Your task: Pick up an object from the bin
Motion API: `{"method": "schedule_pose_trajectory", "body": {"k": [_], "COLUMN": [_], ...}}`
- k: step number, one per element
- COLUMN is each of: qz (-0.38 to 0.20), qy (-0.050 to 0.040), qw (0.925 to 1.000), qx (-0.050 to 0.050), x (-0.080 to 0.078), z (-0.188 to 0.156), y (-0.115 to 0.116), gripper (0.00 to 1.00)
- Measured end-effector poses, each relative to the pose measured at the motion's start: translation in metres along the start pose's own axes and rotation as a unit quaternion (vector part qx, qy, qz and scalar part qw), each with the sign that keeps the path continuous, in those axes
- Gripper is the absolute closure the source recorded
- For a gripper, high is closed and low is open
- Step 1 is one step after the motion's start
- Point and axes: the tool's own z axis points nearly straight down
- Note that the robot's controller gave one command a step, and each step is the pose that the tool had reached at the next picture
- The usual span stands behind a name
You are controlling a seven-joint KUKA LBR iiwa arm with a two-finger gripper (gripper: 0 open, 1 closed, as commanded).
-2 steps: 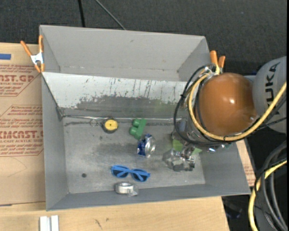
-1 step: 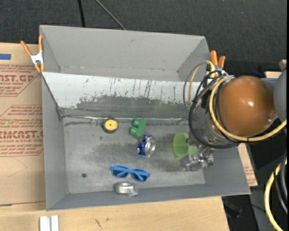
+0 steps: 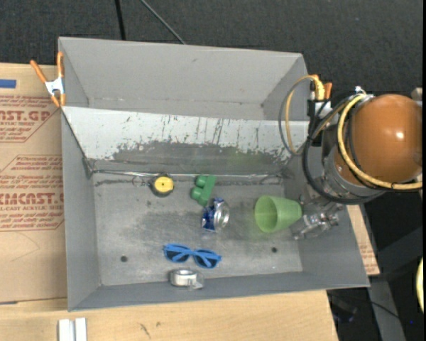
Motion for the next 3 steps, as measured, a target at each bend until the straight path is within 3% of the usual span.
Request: {"method": "schedule_pose_trajectory", "body": {"k": [1, 2, 3], "qz": [-0.065, -0.267, -0.370], "qy": [-0.0019, -0.0010, -0.0015], "qw": [0.9979, 0.9636, 0.9290], "qx": [-0.001, -0.001, -0.002], "x": [-0.059, -0.021, 0.024], "z": [0.005, 0.012, 0.035], "y": [0.008, 0.000, -0.009], "gripper": [1.00, 1.00, 1.00]}}
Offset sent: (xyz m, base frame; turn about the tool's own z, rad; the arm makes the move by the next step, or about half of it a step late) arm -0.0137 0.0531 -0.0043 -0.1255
